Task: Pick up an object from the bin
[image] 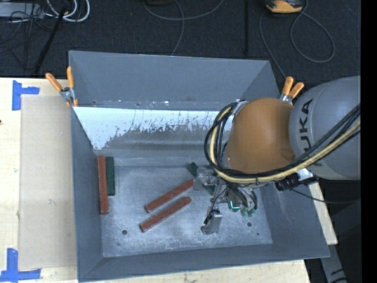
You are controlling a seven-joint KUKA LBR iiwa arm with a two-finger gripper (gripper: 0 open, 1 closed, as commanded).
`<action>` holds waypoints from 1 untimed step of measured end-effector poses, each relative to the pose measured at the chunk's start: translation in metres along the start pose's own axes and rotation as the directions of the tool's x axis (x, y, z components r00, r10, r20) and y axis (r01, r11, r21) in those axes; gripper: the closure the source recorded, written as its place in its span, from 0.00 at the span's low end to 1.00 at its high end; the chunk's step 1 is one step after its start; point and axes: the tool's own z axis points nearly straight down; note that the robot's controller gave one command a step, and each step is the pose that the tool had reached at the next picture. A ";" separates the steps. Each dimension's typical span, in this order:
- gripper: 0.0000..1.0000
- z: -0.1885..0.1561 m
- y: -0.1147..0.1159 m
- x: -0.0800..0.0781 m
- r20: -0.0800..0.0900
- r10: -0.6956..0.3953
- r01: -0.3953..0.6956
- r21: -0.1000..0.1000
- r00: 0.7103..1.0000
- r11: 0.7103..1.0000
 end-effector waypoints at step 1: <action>0.00 0.000 -0.007 -0.039 0.012 -0.009 0.009 0.000 1.000 1.000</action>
Offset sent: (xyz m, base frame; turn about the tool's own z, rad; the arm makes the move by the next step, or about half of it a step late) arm 0.0374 -0.0072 0.0004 -0.0095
